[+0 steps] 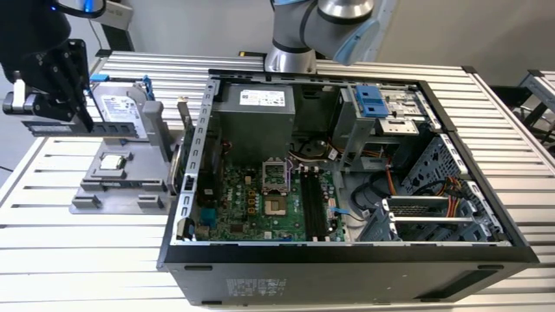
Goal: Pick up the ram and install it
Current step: 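Pick up the ram and move it above insertion slot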
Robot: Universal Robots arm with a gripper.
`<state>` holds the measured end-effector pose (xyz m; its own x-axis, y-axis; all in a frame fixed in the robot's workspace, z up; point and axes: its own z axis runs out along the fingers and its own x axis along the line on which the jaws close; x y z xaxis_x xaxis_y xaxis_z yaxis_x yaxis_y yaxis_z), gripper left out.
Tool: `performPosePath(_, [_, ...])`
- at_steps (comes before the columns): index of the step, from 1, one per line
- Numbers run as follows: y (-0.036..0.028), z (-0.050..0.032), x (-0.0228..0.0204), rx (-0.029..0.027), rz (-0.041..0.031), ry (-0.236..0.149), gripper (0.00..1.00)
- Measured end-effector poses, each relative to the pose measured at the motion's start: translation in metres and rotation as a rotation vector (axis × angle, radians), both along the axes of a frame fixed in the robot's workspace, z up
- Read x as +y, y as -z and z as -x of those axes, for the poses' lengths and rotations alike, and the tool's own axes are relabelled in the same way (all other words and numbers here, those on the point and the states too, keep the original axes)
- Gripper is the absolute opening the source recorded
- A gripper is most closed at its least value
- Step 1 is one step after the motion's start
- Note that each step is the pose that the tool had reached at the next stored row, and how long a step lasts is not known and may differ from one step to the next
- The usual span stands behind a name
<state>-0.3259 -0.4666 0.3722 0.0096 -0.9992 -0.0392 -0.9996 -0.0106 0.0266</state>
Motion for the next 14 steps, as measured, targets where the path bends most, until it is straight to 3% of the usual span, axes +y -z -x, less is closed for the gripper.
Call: performPosePath(14, [0.0000,-0.0153,0.0000,0.0283,0.0060,0.000,0.00])
